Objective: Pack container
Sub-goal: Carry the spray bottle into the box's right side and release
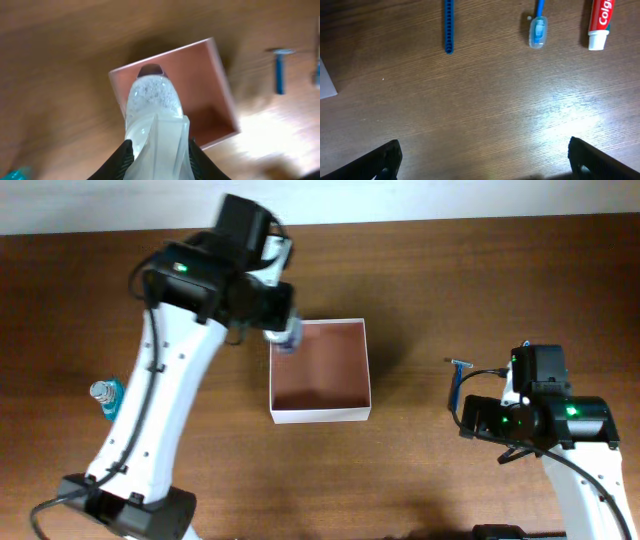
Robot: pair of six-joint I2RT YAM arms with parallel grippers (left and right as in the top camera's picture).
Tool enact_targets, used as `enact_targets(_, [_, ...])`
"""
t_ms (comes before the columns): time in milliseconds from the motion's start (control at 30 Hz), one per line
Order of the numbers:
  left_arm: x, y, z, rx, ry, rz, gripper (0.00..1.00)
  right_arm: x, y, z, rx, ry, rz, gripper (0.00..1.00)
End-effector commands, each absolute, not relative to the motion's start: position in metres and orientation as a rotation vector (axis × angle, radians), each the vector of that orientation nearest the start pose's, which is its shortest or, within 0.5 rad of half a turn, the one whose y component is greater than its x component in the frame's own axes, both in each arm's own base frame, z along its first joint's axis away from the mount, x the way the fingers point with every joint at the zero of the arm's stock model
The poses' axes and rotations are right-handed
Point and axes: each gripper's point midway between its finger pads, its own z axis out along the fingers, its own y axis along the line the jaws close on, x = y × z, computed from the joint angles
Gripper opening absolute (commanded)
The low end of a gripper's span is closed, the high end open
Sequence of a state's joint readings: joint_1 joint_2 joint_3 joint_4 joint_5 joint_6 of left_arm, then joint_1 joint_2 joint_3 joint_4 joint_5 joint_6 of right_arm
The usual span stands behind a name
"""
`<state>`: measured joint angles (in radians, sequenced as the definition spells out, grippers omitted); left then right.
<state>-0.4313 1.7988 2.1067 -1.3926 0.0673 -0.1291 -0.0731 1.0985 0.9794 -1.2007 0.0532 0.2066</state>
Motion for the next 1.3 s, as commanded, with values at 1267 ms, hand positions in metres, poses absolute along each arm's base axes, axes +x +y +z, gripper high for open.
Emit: enact_targets(1267, [0.433,-0.288,0.185,0.458,2.635,-0.265,0.00,0.211,-0.028,0.150,0.437,2.829,-0.065,0.98])
